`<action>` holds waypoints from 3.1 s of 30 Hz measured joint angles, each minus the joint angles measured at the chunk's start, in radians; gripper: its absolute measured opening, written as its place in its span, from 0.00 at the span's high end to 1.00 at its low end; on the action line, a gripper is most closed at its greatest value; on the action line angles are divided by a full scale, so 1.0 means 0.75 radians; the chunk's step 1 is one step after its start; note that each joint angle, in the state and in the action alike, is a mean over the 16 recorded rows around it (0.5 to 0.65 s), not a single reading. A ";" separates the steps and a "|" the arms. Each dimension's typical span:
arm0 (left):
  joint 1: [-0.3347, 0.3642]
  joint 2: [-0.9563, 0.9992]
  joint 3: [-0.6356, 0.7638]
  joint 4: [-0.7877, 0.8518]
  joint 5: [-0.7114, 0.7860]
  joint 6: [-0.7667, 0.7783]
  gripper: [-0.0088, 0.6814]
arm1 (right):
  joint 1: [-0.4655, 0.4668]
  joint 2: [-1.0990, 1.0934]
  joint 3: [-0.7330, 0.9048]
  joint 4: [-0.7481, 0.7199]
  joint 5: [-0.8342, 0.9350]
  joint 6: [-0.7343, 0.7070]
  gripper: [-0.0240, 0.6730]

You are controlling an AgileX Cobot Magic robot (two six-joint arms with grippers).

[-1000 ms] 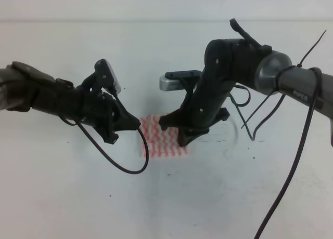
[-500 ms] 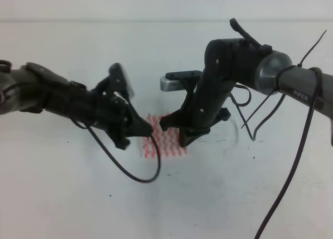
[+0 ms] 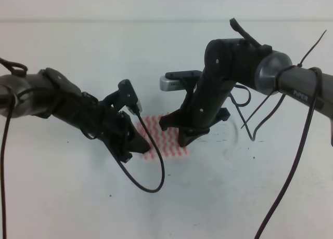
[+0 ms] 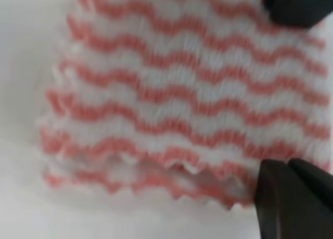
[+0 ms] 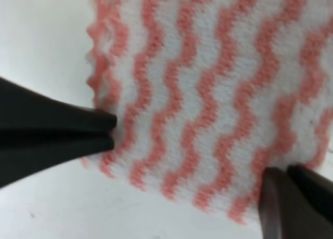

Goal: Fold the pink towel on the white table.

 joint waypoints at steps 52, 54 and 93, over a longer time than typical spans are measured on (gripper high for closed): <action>0.000 0.039 -0.099 -0.015 0.037 -0.078 0.99 | 0.002 0.020 -0.047 0.047 0.012 0.001 0.98; 0.000 0.039 -0.100 -0.035 -0.005 -0.079 0.99 | 0.001 0.016 -0.063 0.038 -0.017 0.010 0.98; 0.000 0.107 -0.113 -0.282 -0.297 -0.032 0.99 | -0.053 0.104 -0.134 0.032 -0.267 0.096 0.99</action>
